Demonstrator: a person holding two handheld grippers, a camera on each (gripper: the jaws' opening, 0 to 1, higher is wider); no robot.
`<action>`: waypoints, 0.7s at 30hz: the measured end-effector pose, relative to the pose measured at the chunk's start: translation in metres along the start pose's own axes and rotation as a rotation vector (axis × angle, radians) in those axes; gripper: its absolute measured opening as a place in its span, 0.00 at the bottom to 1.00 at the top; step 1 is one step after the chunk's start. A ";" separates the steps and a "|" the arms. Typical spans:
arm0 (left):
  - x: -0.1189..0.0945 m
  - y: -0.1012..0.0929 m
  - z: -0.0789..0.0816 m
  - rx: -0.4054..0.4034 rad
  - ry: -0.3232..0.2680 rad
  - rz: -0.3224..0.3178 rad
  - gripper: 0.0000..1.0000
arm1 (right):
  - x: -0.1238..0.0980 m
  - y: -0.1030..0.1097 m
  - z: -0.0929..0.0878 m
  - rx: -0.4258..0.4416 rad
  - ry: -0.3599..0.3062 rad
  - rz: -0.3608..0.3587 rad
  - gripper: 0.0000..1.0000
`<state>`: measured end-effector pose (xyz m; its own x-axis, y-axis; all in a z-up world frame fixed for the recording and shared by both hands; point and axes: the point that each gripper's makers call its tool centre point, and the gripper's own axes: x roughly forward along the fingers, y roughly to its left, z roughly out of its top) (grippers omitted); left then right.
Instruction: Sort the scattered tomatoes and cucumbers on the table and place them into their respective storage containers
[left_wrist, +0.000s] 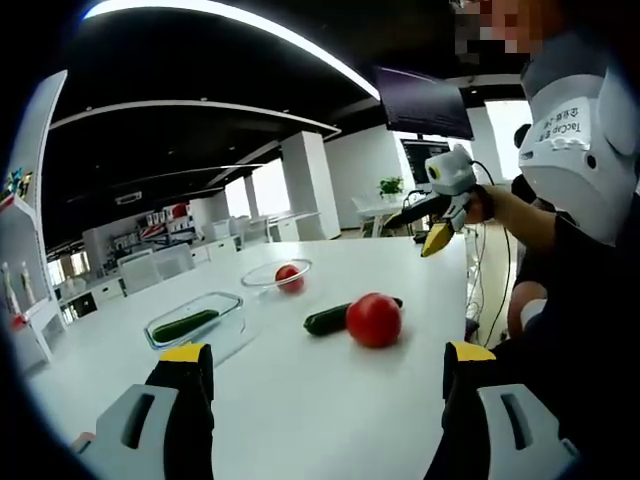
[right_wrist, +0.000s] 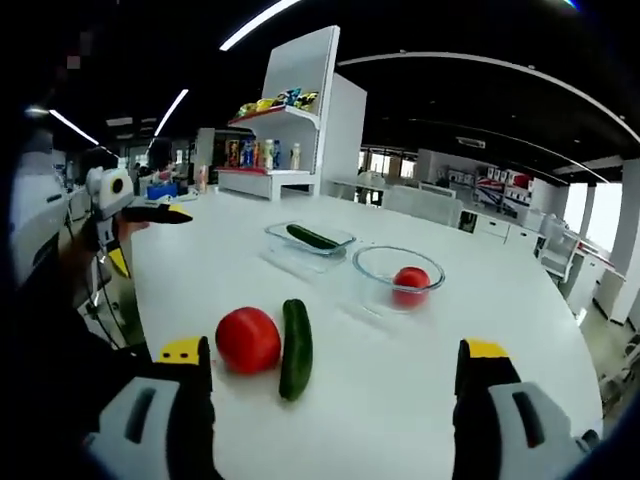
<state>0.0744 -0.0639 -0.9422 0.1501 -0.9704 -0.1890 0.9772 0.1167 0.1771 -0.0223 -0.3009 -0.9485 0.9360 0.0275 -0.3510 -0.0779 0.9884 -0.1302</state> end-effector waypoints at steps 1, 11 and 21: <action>0.000 -0.001 0.000 0.001 0.000 -0.001 0.95 | -0.001 0.003 -0.002 -0.002 0.007 0.006 0.97; -0.001 -0.001 0.001 0.011 -0.012 -0.002 0.95 | -0.008 0.010 0.001 -0.009 -0.006 0.009 0.97; 0.004 -0.003 0.016 0.087 -0.069 -0.032 0.86 | -0.007 0.018 -0.002 -0.034 0.013 0.015 0.97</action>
<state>0.0692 -0.0713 -0.9283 0.1051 -0.9859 -0.1299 0.9644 0.0691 0.2554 -0.0310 -0.2836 -0.9503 0.9302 0.0402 -0.3649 -0.1038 0.9822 -0.1566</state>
